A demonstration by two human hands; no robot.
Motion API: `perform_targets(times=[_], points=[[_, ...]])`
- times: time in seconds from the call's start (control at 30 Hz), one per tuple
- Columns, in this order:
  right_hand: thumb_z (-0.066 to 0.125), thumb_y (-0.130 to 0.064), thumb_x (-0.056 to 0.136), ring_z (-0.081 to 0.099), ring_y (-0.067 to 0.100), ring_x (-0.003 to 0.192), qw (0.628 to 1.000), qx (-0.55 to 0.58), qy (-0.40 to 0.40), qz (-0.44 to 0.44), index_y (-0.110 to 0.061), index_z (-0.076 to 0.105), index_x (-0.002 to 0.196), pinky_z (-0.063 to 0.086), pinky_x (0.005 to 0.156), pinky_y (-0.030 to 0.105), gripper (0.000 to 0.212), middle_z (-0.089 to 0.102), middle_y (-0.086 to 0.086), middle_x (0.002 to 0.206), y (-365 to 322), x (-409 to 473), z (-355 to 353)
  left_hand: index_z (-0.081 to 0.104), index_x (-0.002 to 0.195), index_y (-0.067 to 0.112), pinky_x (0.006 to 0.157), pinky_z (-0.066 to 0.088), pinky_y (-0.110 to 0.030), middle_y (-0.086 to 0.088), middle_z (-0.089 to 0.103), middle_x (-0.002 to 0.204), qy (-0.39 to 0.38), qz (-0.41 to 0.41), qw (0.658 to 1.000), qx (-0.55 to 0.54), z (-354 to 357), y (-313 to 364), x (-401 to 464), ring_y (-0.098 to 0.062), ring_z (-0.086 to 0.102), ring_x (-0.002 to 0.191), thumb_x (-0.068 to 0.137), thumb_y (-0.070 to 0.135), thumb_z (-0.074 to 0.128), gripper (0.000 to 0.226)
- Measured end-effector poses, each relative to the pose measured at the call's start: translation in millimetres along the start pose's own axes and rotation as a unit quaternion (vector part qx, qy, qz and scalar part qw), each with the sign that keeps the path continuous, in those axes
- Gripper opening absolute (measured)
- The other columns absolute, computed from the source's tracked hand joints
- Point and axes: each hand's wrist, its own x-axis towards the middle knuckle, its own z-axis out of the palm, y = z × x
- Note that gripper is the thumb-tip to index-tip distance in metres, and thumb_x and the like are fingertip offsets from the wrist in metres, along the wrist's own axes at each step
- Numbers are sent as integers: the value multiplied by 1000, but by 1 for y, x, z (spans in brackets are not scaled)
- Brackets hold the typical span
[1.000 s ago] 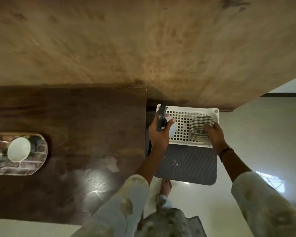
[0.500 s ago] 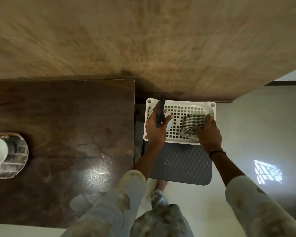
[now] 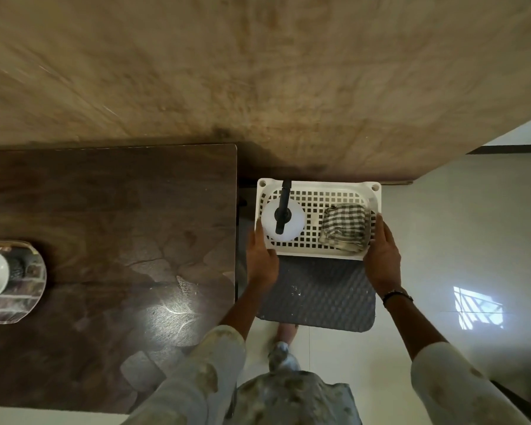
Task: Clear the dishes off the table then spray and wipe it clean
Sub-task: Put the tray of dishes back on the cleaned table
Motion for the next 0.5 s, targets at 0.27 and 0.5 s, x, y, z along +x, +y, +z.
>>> perform_targets(times=[0.27, 0.5], points=[[66, -1, 89, 59, 38, 115, 1000, -26, 5, -12, -8, 28, 152, 50, 94, 52, 74, 42, 15, 150, 17, -21, 10, 25, 147, 13, 108, 36, -34, -11, 39, 148, -8, 5, 1000, 3, -7, -8, -18, -26, 37, 137, 87, -7, 52, 68], [68, -2, 88, 60, 39, 116, 1000, -18, -5, 4, -10, 26, 153, 50, 93, 55, 78, 42, 16, 149, 19, -24, 10, 22, 148, 17, 106, 33, -27, -6, 36, 151, -22, 7, 999, 22, -6, -20, -20, -24, 37, 138, 86, -10, 53, 75]])
